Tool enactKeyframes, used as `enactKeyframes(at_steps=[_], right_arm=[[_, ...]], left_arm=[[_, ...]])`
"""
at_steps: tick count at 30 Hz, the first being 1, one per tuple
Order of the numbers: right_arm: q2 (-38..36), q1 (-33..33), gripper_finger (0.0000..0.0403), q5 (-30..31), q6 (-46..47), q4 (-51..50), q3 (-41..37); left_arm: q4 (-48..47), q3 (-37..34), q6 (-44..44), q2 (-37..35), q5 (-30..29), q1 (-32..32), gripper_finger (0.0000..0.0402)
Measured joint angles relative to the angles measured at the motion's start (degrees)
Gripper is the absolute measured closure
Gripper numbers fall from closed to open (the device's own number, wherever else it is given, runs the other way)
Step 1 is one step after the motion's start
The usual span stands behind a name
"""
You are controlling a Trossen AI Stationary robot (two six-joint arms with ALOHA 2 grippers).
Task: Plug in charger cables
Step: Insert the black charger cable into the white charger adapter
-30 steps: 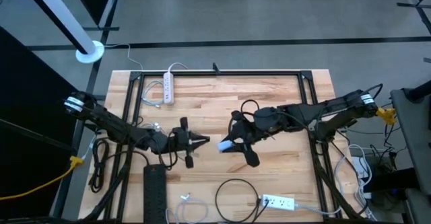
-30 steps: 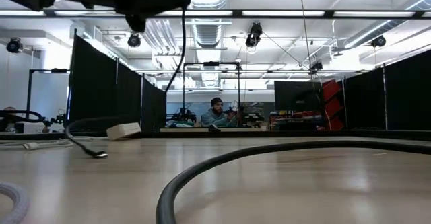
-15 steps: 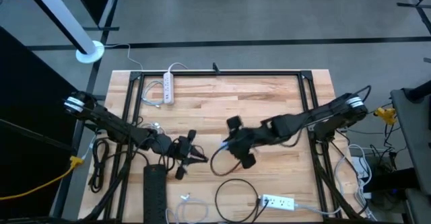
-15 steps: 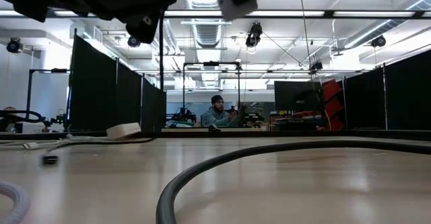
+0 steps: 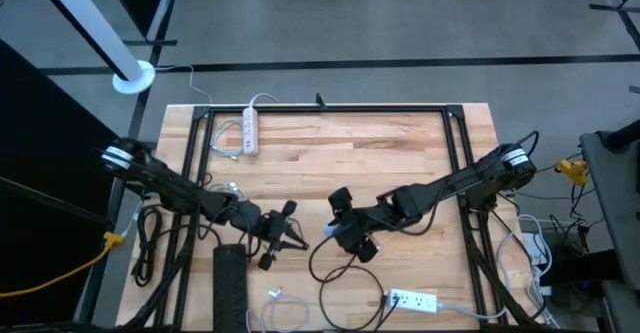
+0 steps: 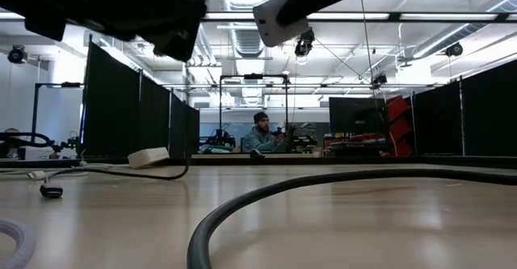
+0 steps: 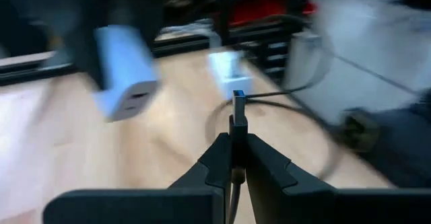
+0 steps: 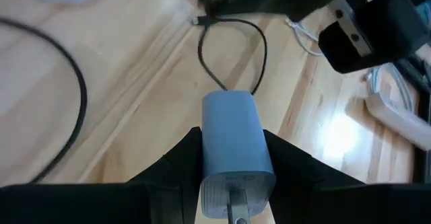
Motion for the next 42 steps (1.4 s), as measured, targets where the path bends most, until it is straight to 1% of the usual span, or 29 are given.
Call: enactKeyframes(at_steps=[3,5,9,11,14,18,21,23,28,30,33,42], right_arm=[[-0.1,-0.5,0.0288,-0.4,7.8,-0.1,0.0],[-0.1,-0.7,0.0288,-0.9,11.6,-0.5,0.0],[-0.3,-0.6,0.0288,-1.0,13.0,-0.8,0.0],[-0.3,-0.6,0.0288,-1.0,15.7,-1.0,0.0],[-0.3,-1.9,0.0288,-1.2,25.9,-1.0,0.0],[-0.3,-4.6,0.0288,-1.5,40.8,-2.6,0.0],[-0.4,-6.7,0.0288,-4.8,49.9,-3.3,0.0],[-0.5,-7.8,0.0288,-5.3,53.5,-3.5,0.0],[-0.5,-10.2,0.0288,-5.2,58.1,-3.5,0.0],[-0.5,-10.9,0.0288,-5.3,59.5,-4.0,0.0],[-0.5,-12.3,0.0288,-5.5,61.6,-5.9,0.0],[-0.5,-15.4,0.0288,-6.4,64.1,-6.2,-0.1]], left_arm=[[0.1,0.0,0.1,1.4,-7.5,0.1,0.0383],[0.6,0.3,1.3,2.1,-11.5,0.1,0.0383],[1.7,0.6,7.2,3.7,-18.1,0.1,0.0383],[2.5,1.0,7.9,4.4,-23.5,0.0,0.0383],[2.4,1.5,9.4,5.7,-31.0,0.0,0.0383],[2.0,3.5,11.5,7.8,-36.1,-0.3,0.0383],[-0.3,6.4,13.1,10.4,-42.3,-0.8,0.0383],[-2.9,8.6,14.1,12.4,-46.9,-1.0,0.0383],[-10.3,13.7,14.8,17.0,-54.5,-1.2,0.0383],[-11.1,14.9,14.7,18.6,-58.0,-1.4,0.0383],[-11.0,15.5,14.8,19.5,-60.1,-1.6,0.0383],[-11.1,14.8,13.1,19.7,-60.5,-1.7,0.0383]])
